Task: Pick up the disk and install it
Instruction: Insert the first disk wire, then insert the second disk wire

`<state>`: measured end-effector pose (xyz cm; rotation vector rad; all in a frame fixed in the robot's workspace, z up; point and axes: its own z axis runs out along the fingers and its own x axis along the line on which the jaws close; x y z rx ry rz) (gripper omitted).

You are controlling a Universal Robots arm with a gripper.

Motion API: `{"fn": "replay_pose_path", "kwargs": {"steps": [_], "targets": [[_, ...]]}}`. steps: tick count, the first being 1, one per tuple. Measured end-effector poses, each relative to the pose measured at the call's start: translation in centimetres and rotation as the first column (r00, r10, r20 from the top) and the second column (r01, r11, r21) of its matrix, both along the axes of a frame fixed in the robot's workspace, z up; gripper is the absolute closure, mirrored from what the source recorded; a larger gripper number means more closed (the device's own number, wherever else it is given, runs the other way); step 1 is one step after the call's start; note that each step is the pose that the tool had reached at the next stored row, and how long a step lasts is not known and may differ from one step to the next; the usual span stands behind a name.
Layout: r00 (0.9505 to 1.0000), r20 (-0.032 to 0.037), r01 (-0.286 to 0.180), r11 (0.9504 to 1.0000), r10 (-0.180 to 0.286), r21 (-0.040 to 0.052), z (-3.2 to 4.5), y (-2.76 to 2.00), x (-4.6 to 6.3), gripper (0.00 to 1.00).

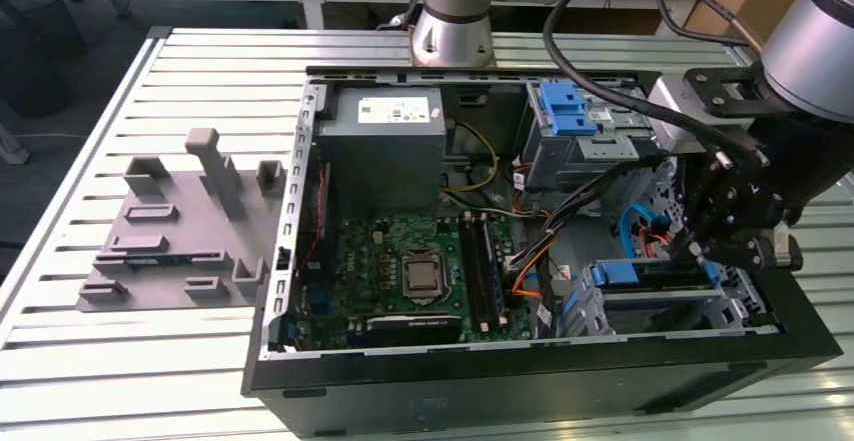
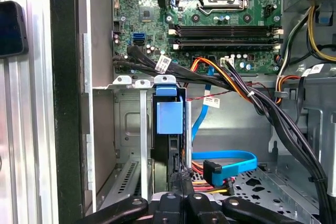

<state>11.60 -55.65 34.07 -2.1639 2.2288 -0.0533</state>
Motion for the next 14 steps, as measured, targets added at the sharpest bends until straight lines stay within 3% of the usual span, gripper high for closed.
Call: {"fn": "replay_pose_path", "kwargs": {"steps": [14], "targets": [[1.0, 0.0, 0.0, 1.0, 0.0, 0.0001, 0.63, 0.0, 0.0, 0.89]]}}
